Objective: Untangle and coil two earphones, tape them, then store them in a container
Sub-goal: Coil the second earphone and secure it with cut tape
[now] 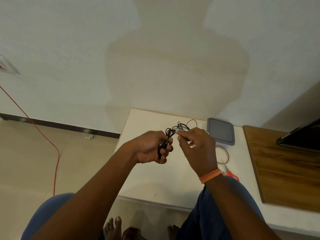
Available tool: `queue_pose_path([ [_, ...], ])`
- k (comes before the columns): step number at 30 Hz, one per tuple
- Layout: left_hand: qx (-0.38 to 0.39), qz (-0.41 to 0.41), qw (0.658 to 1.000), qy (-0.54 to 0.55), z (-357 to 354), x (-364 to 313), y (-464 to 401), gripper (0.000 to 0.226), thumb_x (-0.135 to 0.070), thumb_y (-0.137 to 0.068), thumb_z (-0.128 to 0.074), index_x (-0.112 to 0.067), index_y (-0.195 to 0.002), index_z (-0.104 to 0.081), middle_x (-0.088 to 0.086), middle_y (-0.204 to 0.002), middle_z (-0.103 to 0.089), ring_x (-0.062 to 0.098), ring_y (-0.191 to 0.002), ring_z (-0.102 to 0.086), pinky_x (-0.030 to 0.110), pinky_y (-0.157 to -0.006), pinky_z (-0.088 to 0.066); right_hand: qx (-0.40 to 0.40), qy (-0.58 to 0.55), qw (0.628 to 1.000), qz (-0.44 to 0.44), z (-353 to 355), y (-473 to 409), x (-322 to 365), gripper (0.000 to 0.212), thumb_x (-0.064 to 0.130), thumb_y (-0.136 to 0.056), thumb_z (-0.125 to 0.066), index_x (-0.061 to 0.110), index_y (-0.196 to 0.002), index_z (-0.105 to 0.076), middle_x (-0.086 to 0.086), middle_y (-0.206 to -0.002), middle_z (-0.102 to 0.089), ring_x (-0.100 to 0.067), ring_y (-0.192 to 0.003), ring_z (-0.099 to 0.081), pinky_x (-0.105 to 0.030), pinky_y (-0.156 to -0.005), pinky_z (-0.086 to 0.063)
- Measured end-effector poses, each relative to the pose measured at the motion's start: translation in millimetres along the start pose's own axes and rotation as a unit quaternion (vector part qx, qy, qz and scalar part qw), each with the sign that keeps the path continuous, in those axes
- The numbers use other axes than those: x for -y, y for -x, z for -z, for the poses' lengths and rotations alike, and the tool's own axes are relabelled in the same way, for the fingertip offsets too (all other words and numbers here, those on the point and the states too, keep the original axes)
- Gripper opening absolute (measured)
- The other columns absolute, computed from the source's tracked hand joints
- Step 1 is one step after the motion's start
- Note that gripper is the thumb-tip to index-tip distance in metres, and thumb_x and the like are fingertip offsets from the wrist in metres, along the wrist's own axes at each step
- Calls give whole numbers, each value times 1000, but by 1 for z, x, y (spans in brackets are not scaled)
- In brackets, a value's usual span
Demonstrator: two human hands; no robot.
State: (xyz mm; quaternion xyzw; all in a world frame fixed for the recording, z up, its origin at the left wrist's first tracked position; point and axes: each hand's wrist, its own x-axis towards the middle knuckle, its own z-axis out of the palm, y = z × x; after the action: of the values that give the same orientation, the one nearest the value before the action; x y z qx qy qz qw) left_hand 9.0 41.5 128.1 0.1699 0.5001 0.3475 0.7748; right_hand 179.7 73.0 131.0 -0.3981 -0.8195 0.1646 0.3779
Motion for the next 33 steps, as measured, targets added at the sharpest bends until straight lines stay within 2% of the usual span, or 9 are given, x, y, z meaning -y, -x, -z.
queue_pose_path([
  [5, -13, 22, 1000, 3, -5, 2, 0, 28, -11, -101, -31, -13, -81, -51, 2, -69, -47, 9, -51, -34, 24, -55, -35, 9, 116, 987, 106, -5, 1, 5, 12, 6, -78, -77, 8, -90, -77, -5, -70, -64, -22, -68, -55, -23, -66, -36],
  [9, -10, 4, 1000, -1, -7, 4, 1, 25, -4, -99, -33, -12, -80, -48, 2, -62, -48, 9, -51, -35, 24, -56, -36, 24, 158, 974, 158, -7, 2, 9, 18, 3, -71, -82, 6, -87, -75, -8, -68, -60, -26, -65, -56, -24, -63, -35],
  [12, -1, -5, 1000, 3, -5, 3, 3, 26, -4, -100, -34, -11, -82, -51, 3, -65, -48, 9, -52, -35, 24, -57, -37, 35, 183, 965, 184, -5, 1, 11, 23, 5, -68, -85, 4, -89, -75, -9, -67, -60, -26, -63, -56, -27, -58, -43],
  [17, -5, -13, 1000, -9, -1, 1, 5, 25, -5, -99, -34, -10, -82, -52, 4, -68, -49, 10, -54, -37, 24, -57, -36, 67, 228, 951, 196, -5, 3, 14, 31, 9, -68, -86, 4, -97, -75, -11, -71, -63, -29, -67, -60, -33, -60, -51],
  [26, 36, -2, 999, -32, 0, 0, 12, 27, -4, -95, -31, -10, -79, -52, 5, -73, -50, 13, -58, -39, 23, -54, -34, 83, 165, 966, 179, -3, 3, 12, 23, 3, -75, -80, 3, -98, -75, -10, -66, -56, -25, -61, -54, -29, -55, -44],
  [28, 50, -11, 998, -48, -2, -1, 12, 27, -5, -98, -30, -10, -81, -51, 4, -73, -49, 11, -56, -36, 20, -51, -34, 80, 81, 987, 115, -2, 3, 9, 20, 3, -80, -76, 6, -99, -76, -8, -68, -59, -21, -63, -54, -25, -57, -42],
  [30, 59, -7, 996, -60, -3, -2, 13, 30, -8, -101, -29, -11, -82, -51, 2, -72, -48, 9, -55, -33, 19, -50, -32, 90, -39, 995, 6, 0, 3, 7, 22, 3, -82, -74, 10, -103, -76, -6, -73, -65, -18, -66, -58, -20, -60, -45],
  [32, 67, 4, 995, -69, -4, -3, 13, 31, -12, -103, -28, -11, -85, -53, 1, -72, -47, 8, -54, -32, 18, -50, -31, 124, -213, 957, -154, 4, 1, 3, 23, 3, -83, -72, 16, -101, -77, -4, -81, -73, -16, -72, -66, -20, -65, -52],
  [33, 68, 9, 995, -70, -4, -2, 13, 31, -14, -104, -28, -10, -87, -53, 0, -71, -47, 7, -54, -32, 18, -50, -31, 147, -308, 907, -246, 5, -1, 2, 22, 3, -83, -71, 17, -98, -78, -5, -83, -75, -15, -73, -68, -22, -65, -54],
])
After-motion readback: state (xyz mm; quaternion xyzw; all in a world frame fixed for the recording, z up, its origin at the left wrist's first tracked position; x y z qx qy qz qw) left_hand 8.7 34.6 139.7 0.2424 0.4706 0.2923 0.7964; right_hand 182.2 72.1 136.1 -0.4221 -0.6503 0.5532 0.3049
